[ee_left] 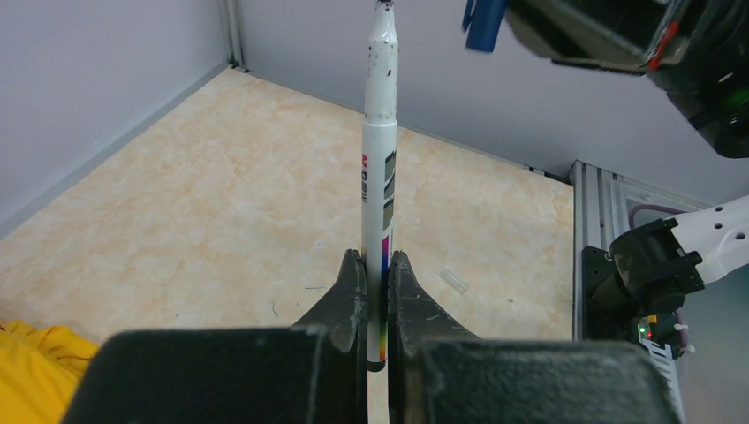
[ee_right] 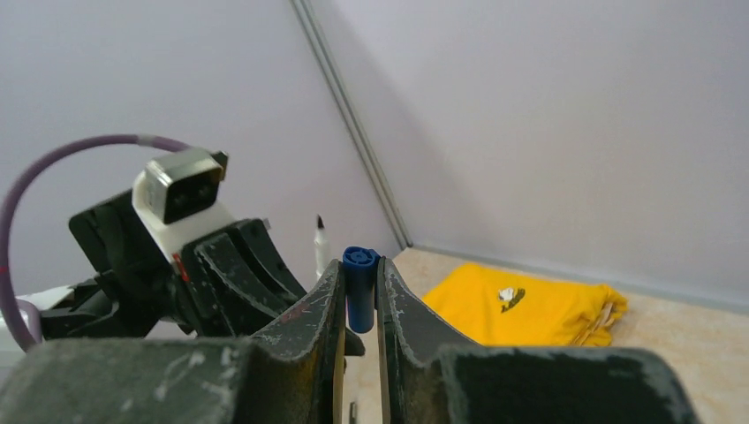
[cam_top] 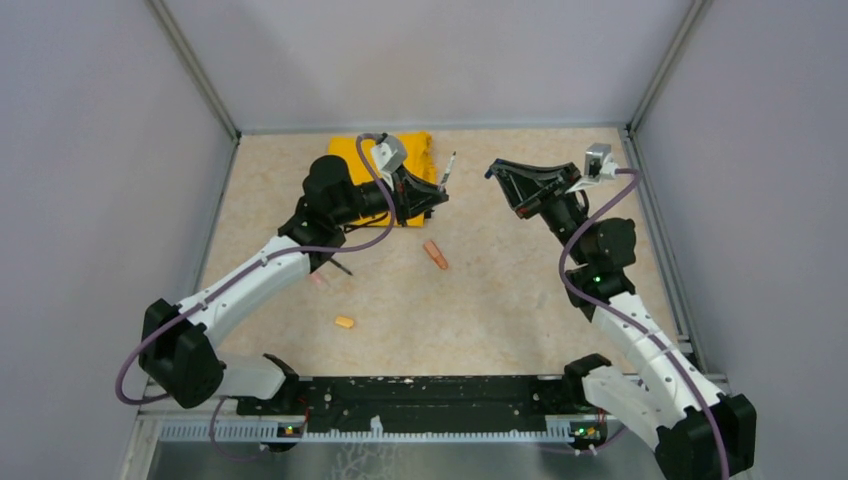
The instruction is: Insert the pens into the pen caps
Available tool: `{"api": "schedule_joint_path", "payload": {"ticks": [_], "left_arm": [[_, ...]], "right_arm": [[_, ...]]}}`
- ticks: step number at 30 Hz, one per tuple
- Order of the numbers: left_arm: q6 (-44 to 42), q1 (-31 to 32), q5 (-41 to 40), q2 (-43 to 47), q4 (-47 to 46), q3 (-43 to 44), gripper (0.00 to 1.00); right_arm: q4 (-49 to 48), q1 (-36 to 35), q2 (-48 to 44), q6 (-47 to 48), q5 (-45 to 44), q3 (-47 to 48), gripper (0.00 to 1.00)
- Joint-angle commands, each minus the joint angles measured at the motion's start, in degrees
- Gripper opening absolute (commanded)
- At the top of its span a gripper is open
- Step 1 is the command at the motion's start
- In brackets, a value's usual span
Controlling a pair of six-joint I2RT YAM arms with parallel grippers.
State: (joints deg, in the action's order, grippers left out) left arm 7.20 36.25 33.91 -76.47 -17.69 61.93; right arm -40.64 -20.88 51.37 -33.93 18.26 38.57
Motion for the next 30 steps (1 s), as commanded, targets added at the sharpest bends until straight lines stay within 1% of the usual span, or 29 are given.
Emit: {"api": "schedule_joint_path", "payload": {"ticks": [1, 5, 8, 14, 22, 30], "left_arm": [[-2.5, 0.4, 1.9, -0.9, -2.8, 1.0, 0.0], [-4.1, 0.4, 3.1, 0.5, -3.2, -1.8, 0.0], [-3.9, 0.7, 2.3, 1.2, -2.7, -3.1, 0.0], [-5.0, 1.3, 4.1, 0.5, 0.5, -1.8, 0.0], [-5.3, 2.2, 7.0, -0.2, 1.0, -1.5, 0.0], [-6.3, 2.8, 8.7, -0.8, 2.0, -1.1, 0.0]], "right_arm": [[-2.2, -0.3, -3.0, 3.1, -2.7, 3.7, 0.0], [-2.9, -0.3, -3.6, 3.8, -3.0, 3.6, 0.0], [-4.4, -0.3, -3.2, 3.6, -2.5, 3.5, 0.0], [-5.2, -0.3, -1.6, 4.2, -0.1, 5.4, 0.0], [-7.4, -0.3, 1.8, 3.5, 5.7, 7.1, 0.0], [-10.8, -0.3, 4.0, 2.6, 8.9, 7.4, 0.0]]}}
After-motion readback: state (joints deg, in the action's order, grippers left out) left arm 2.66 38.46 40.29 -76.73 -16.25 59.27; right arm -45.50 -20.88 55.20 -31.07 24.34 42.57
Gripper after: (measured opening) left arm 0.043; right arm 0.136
